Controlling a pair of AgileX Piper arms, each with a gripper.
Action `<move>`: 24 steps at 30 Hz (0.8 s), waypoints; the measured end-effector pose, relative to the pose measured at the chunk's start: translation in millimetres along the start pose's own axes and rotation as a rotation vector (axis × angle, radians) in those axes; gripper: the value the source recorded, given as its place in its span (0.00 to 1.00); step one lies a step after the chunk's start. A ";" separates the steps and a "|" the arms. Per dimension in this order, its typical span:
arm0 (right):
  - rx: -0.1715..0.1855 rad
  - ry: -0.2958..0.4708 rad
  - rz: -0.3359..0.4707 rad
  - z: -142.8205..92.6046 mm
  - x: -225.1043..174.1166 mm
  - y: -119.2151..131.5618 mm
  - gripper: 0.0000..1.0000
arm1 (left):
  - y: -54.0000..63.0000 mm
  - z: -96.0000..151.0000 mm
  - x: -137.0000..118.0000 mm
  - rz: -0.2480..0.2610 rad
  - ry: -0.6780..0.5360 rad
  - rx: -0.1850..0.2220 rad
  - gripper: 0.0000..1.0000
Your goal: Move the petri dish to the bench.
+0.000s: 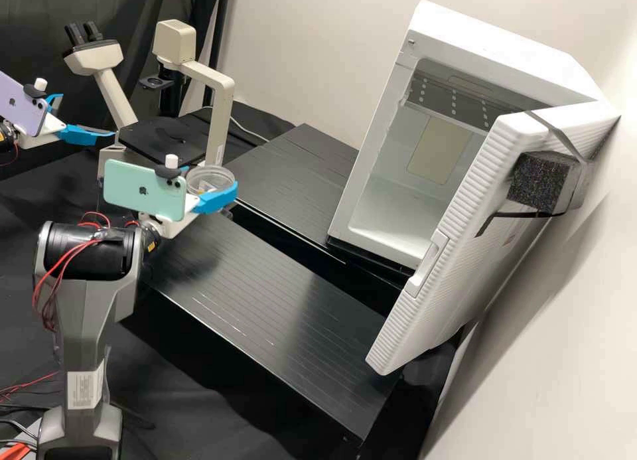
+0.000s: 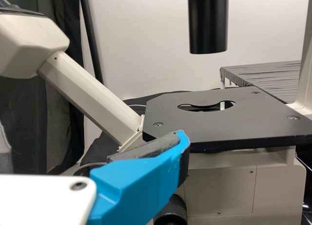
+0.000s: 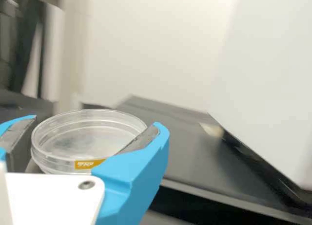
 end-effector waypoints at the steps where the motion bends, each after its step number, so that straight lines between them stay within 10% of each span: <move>1: -0.001 -0.019 -0.005 8.0 -5.9 2.0 0.00 | 0.0 0.0 0.0 0.000 0.000 0.000 1.00; 24: 0.102 -0.262 0.042 98.7 -76.7 30.6 0.00 | 0.0 0.0 0.0 0.000 0.000 0.000 1.00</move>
